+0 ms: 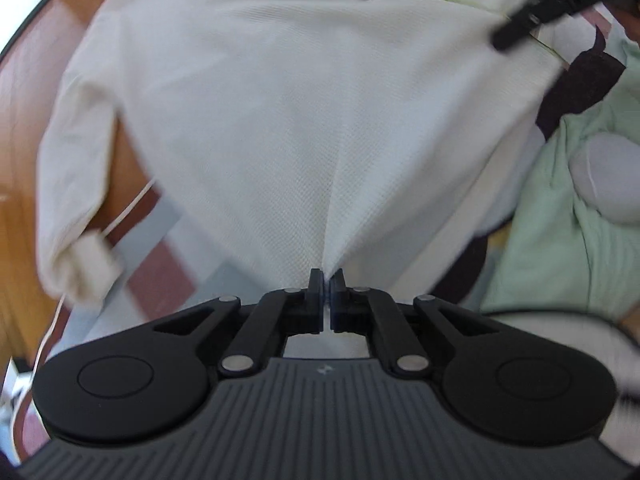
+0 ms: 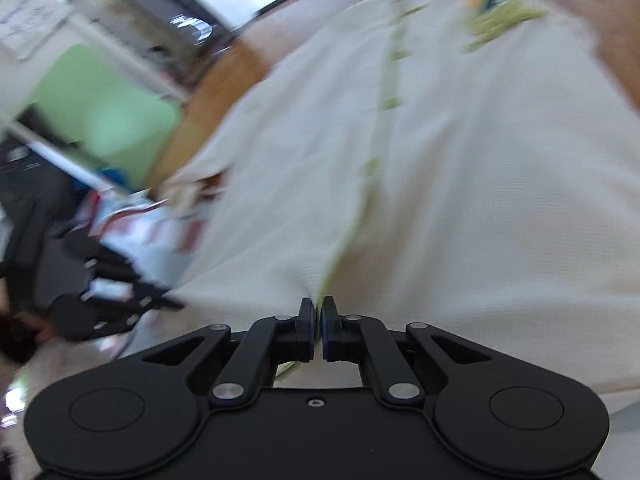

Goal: Fold clothes

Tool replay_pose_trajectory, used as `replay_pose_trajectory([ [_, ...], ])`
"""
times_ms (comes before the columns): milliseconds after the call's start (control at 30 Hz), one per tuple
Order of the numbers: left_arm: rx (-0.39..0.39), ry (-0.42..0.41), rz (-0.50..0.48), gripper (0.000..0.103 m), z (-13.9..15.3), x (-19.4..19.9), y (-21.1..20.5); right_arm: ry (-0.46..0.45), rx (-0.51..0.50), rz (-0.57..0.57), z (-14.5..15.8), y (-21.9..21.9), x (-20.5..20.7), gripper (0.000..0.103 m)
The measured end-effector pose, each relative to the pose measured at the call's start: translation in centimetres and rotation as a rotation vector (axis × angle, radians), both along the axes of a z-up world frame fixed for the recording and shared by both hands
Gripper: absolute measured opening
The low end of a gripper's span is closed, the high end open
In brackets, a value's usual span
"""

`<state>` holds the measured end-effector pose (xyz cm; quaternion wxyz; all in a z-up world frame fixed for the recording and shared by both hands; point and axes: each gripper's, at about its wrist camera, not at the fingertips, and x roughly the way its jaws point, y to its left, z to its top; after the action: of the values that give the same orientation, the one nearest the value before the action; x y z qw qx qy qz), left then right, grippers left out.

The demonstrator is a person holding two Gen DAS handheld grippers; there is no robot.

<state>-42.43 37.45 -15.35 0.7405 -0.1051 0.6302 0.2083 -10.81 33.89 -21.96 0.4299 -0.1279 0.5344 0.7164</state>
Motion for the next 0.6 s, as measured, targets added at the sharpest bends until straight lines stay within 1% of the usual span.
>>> replay_pose_trajectory([
  [33, -0.013, -0.010, 0.015, 0.002, 0.6, -1.1, -0.1, 0.029, -0.024, 0.015, -0.1, -0.2, -0.4, 0.006],
  [67, -0.047, -0.033, 0.036, 0.002, 0.9, -2.2, -0.1, 0.047, -0.050, 0.026, -0.5, -0.4, -0.7, 0.006],
  [133, -0.118, -0.052, 0.079, 0.003, 0.3, -3.6, -0.1, 0.057, -0.098, 0.048, -1.7, -0.6, -1.5, 0.005],
  [167, -0.150, -0.055, 0.098, 0.003, -0.1, -4.2, -0.1, 0.028, -0.106, 0.060, -2.2, -0.7, -1.9, 0.005],
  [200, -0.165, -0.041, 0.109, 0.003, -0.7, -4.6, -0.2, -0.013, -0.105, 0.070, -2.6, -0.8, -2.4, 0.005],
  [267, -0.142, 0.020, 0.114, 0.006, -1.8, -4.5, -0.4, -0.092, -0.092, 0.081, -2.9, -1.1, -3.2, 0.005],
  [300, -0.116, 0.041, 0.125, 0.006, -2.0, -4.5, -0.3, -0.130, -0.077, 0.086, -2.8, -1.2, -3.4, 0.006],
  [333, -0.094, 0.038, 0.139, 0.007, -1.7, -4.6, -0.2, -0.172, -0.061, 0.087, -2.5, -1.4, -3.6, 0.006],
  [400, -0.062, -0.031, 0.180, 0.017, 0.0, -4.7, 0.1, -0.257, -0.037, 0.088, -1.9, -1.7, -3.8, 0.007],
  [433, -0.047, -0.081, 0.201, 0.025, 1.1, -4.6, 0.3, -0.280, -0.033, 0.094, -1.5, -1.9, -3.7, 0.010],
  [467, -0.034, -0.151, 0.223, 0.032, 2.5, -4.5, 0.4, -0.290, -0.030, 0.095, -1.1, -2.2, -3.3, 0.011],
  [500, -0.021, -0.218, 0.240, 0.035, 3.9, -4.0, 0.5, -0.294, -0.026, 0.093, -0.6, -2.7, -2.6, 0.016],
  [533, -0.008, -0.264, 0.244, 0.041, 5.0, -2.9, 0.4, -0.287, -0.018, 0.087, -0.2, -3.3, -1.6, 0.026],
  [567, 0.009, -0.288, 0.238, 0.045, 5.7, -1.3, 0.1, -0.296, -0.006, 0.071, 0.4, -4.0, -0.4, 0.034],
  [600, 0.025, -0.312, 0.232, 0.045, 6.4, 0.4, -0.1, -0.328, 0.013, 0.041, 1.0, -4.9, 1.0, 0.037],
])
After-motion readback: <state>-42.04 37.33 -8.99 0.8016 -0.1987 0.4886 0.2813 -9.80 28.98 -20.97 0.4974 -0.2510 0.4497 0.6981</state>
